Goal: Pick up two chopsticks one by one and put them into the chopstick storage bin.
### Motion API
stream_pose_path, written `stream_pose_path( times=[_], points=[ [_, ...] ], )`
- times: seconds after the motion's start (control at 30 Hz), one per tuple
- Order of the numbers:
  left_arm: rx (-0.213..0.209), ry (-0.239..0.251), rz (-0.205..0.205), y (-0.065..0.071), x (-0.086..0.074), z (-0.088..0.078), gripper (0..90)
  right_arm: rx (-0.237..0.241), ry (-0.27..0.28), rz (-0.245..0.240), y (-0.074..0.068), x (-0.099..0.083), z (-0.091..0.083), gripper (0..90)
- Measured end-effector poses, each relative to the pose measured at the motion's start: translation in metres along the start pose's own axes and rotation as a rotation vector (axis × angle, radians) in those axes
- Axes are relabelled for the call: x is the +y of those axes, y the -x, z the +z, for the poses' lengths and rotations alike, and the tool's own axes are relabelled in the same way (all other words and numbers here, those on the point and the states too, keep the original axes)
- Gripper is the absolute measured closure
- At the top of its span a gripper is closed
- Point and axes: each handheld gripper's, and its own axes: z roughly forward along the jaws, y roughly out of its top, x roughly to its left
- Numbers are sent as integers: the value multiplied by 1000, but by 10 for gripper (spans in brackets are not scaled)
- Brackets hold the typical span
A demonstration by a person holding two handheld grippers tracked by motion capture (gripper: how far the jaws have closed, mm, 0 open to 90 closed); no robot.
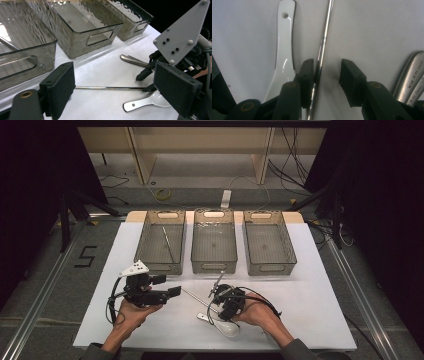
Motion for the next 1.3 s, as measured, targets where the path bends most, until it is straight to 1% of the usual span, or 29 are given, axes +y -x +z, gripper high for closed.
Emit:
stream_pose_path(
  times=[0.03,0.07,0.23,0.37,0.4,0.43,0.6,0.67,0.77,0.8,0.97,1.03,1.07,1.13,1.17,1.23,1.27,1.3],
  points=[
    [0,0,0,0,0,0,170,0,0,0,0,0,0,649],
    [-2,5,-5,0,0,0,170,-8,-11,-12,-1,0,1,673],
    [-1,-1,-15,-1,-1,0,170,-13,-19,-19,-2,0,0,743],
    [1,-5,-7,0,-1,0,170,-6,-23,-19,-3,0,0,792],
    [1,-5,-7,0,-1,0,170,-6,-23,-19,-3,0,0,792],
    [1,-3,-8,0,-1,0,170,-4,-23,-15,-3,0,1,814],
    [0,2,-8,1,-1,0,170,-1,-31,-5,-2,1,1,845],
    [0,3,-7,1,-1,-1,170,6,-31,0,-1,2,1,848],
    [1,6,-5,0,0,-2,170,3,-37,4,-2,3,1,851],
    [1,7,-4,0,0,-2,170,1,-43,4,-2,3,1,851],
    [5,7,-2,0,0,-2,170,-4,-39,-7,-3,2,1,854],
    [8,6,-3,0,0,-2,170,-6,-28,-12,-3,2,1,855],
    [8,8,-8,0,0,-2,170,-13,-30,-25,-3,2,0,855],
    [10,9,-9,0,0,-2,170,-18,-28,-25,-3,2,-1,856],
    [11,13,-16,-1,0,-2,170,-19,-16,-23,-1,1,-2,856],
    [12,10,-11,0,0,-3,170,-16,-11,-25,0,-1,-5,856],
    [14,9,-9,0,0,-3,170,-15,10,-26,2,-2,-6,857],
    [15,8,-11,0,0,-2,170,-13,12,-23,3,-2,-9,857]
  ],
)
